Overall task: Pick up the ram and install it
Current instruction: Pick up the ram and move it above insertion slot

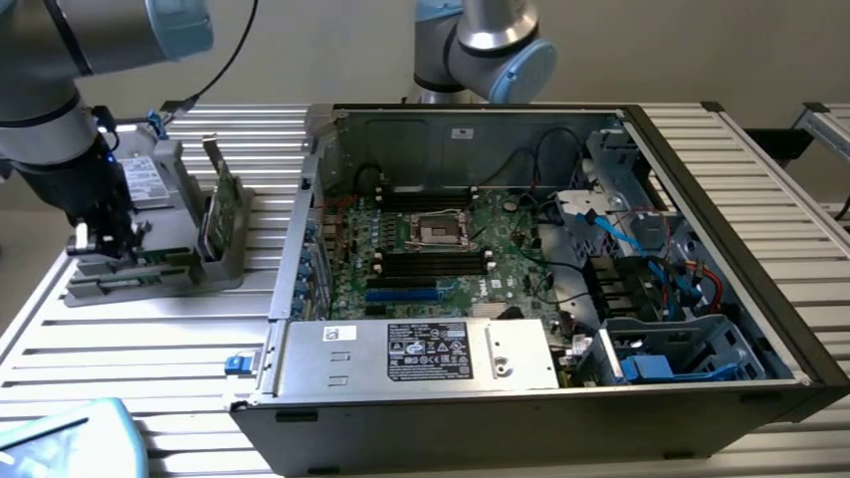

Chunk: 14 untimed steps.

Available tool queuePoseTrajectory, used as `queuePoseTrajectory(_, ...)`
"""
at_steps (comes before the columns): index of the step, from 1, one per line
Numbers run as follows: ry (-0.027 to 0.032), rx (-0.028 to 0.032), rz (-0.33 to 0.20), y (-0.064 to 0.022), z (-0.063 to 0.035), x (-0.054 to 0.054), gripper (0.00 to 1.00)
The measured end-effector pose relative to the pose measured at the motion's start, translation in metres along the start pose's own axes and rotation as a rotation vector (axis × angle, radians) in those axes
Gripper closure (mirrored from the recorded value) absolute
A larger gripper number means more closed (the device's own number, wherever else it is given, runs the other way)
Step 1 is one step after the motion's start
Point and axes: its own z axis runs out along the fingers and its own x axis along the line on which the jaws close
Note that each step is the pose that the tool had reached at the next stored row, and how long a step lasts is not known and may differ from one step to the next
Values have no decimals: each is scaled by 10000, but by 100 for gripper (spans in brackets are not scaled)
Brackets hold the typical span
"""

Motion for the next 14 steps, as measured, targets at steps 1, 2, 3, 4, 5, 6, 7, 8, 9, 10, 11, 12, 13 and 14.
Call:
queuePoseTrajectory(1, -13, -72, 6, -9, -1, 8, 67)
queuePoseTrajectory(2, -23, -126, 11, -17, -2, 14, 67)
queuePoseTrajectory(3, -25, -144, 12, -22, -1, 18, 67)
queuePoseTrajectory(4, -23, -146, 13, -24, 2, 18, 67)
queuePoseTrajectory(5, -18, -148, 15, -26, 10, 19, 67)
queuePoseTrajectory(6, -11, -151, 16, -28, 25, 21, 67)
queuePoseTrajectory(7, -3, -151, 16, -30, 41, 23, 67)
queuePoseTrajectory(8, 14, -153, 18, -32, 55, 25, 67)
queuePoseTrajectory(9, 39, -158, 21, -34, 66, 26, 67)
queuePoseTrajectory(10, 69, -162, 25, -36, 74, 27, 67)
queuePoseTrajectory(11, 106, -170, 29, -38, 78, 28, 67)
queuePoseTrajectory(12, 144, -177, 34, -39, 78, 28, 67)
queuePoseTrajectory(13, 181, -182, 38, -40, 79, 28, 67)
queuePoseTrajectory(14, 206, -190, 41, -40, 75, 29, 67)
